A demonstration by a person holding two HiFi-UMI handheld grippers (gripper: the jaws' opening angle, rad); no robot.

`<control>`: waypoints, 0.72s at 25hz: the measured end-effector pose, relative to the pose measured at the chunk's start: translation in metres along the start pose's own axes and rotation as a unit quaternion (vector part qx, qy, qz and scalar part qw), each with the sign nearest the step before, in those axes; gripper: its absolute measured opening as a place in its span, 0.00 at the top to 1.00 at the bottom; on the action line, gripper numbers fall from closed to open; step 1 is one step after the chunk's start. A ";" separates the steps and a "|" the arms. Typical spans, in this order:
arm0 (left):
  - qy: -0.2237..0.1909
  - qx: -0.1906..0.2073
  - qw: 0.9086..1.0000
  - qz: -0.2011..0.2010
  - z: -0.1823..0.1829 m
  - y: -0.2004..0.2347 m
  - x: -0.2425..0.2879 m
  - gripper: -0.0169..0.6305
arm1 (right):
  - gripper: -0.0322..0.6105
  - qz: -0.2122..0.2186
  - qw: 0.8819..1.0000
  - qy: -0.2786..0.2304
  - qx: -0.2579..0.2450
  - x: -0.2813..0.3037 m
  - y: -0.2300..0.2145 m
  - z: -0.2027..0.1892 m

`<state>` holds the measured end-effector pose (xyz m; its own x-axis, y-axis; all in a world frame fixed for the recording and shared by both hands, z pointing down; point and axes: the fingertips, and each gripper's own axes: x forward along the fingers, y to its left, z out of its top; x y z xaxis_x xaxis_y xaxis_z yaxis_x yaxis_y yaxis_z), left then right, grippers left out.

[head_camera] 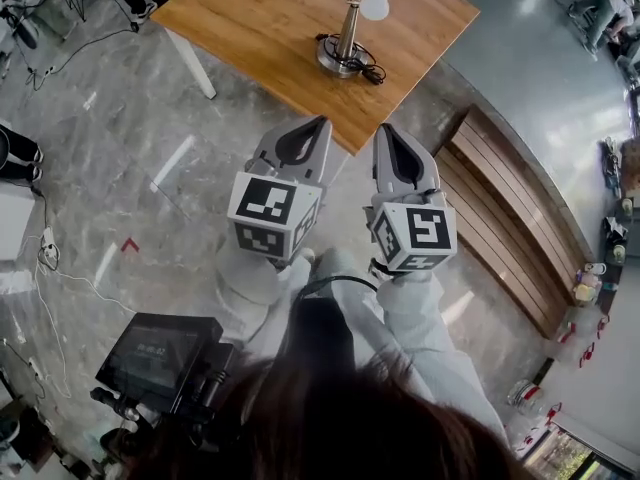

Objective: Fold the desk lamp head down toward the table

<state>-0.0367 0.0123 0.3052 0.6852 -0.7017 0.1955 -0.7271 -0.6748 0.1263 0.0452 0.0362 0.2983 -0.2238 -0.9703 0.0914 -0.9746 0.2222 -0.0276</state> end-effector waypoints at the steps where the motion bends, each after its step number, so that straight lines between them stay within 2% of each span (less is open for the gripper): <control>1: 0.005 -0.003 1.000 0.000 -0.003 0.007 0.014 0.97 | 0.95 -0.002 1.000 0.004 0.003 0.013 -0.010 -0.004; 8: 0.031 -0.015 0.999 0.011 -0.012 0.055 0.120 0.97 | 0.95 0.001 0.999 0.021 0.026 0.106 -0.091 -0.022; 13: 0.042 -0.028 0.998 0.031 -0.001 0.095 0.197 0.97 | 0.95 0.035 0.998 0.031 0.042 0.181 -0.149 -0.018; 18: 0.055 -0.050 0.996 0.053 0.000 0.126 0.254 0.97 | 0.95 0.081 0.995 0.037 0.041 0.244 -0.182 -0.008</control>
<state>0.0459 -0.2513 0.3704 0.6000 -0.7341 0.3179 -0.7991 -0.5686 0.1953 0.1677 -0.2407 0.3337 -0.3803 -0.9122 0.1527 -0.9228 0.3632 -0.1286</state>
